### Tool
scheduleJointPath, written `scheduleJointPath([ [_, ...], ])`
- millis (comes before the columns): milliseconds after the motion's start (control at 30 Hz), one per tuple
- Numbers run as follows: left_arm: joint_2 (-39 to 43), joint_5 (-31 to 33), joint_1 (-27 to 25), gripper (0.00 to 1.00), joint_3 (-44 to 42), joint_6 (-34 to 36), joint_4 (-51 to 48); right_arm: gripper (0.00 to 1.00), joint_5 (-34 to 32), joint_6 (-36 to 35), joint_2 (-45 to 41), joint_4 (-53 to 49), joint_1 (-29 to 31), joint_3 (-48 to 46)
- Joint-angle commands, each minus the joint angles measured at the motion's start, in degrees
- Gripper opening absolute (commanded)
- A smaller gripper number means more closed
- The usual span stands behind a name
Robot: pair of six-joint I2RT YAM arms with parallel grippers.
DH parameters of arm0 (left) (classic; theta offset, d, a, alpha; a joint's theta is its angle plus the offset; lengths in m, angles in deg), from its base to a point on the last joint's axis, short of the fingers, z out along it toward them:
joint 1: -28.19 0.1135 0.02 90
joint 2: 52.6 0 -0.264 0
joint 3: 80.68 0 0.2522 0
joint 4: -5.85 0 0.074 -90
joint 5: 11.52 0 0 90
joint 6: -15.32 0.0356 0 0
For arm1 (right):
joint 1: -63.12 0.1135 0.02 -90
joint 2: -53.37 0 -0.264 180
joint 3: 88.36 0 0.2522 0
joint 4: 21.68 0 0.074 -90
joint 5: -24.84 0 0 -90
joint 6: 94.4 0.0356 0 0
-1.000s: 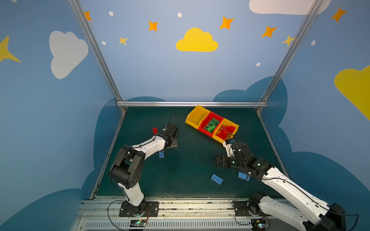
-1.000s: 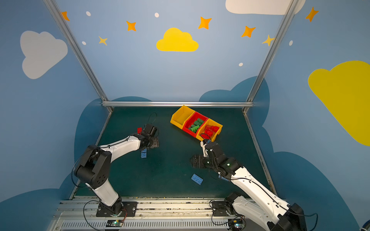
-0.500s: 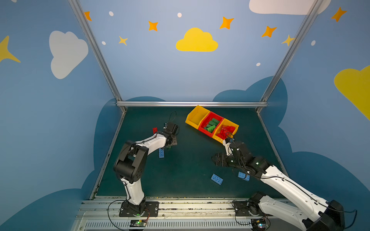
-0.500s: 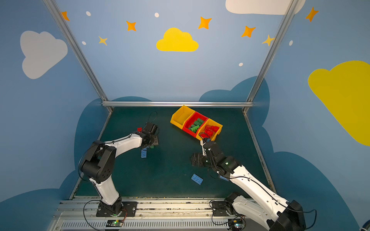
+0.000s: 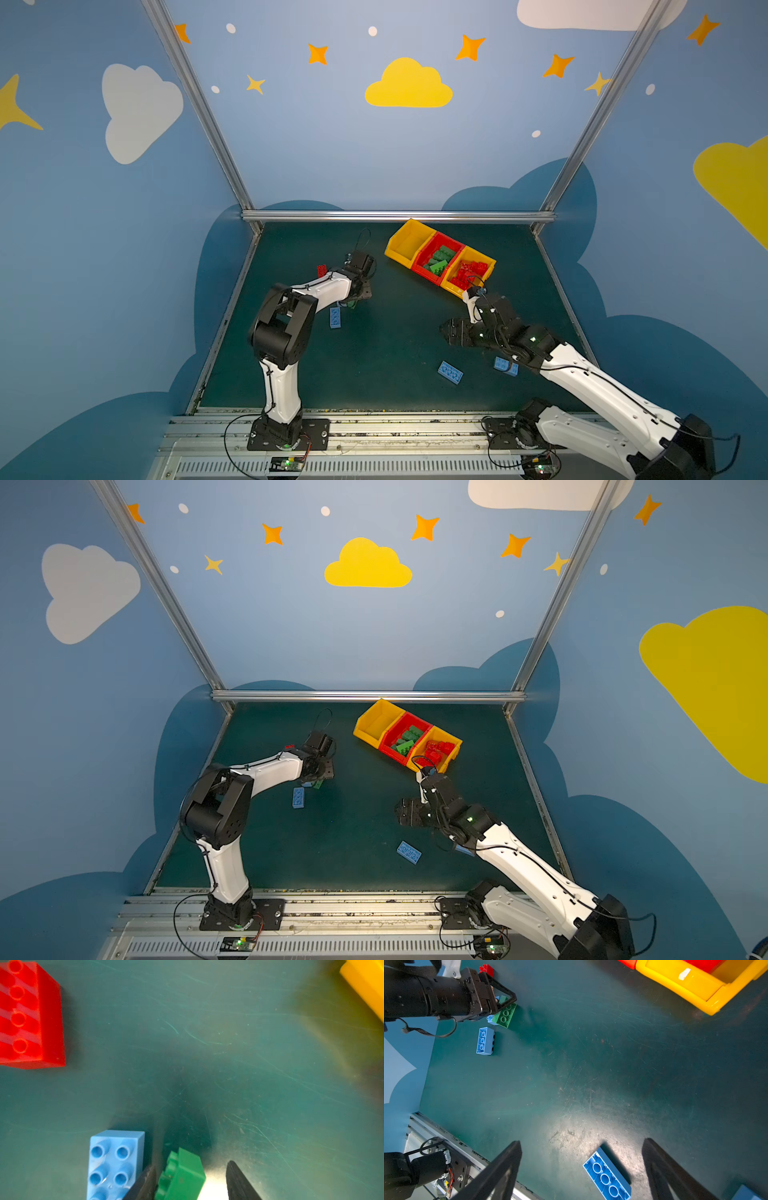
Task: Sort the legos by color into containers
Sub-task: 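Grasp the small green brick beside the blue brick with the left gripper, then carry the small green brick with the left gripper and drop it into the red bin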
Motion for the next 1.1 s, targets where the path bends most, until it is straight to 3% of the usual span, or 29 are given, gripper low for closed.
scheduleJointPath([
  [0,-1.1,-0.7,0.2,0.53,1.3,-0.3,-2.3,0.89,-1.2,-1.3,-0.2,-1.0,0.2,1.7],
  [167,-1.6,-1.4,-0.1,0.46,1.2,-0.7,-3.4,0.89,-1.2,-1.8,0.2,-0.7,0.0,1.7],
  [567,0.8,0.3,-2.5,0.45,-4.7,-2.5,-3.1,0.89,0.0,-2.2,-0.2,0.3,-0.1,1.4],
  [800,1.1,0.7,-3.7,0.17,-5.3,-3.4,-3.9,0.89,-0.8,-2.2,-3.1,-1.2,-0.2,0.6],
  [933,1.2,0.7,-4.7,0.1,-2.9,-3.4,-5.9,0.89,-1.0,-2.0,-4.6,-1.7,-0.3,0.2],
  [1067,-0.3,0.4,-7.0,0.09,5.6,-2.2,-9.4,0.89,-1.9,-2.1,-6.1,-1.9,-0.5,-0.4],
])
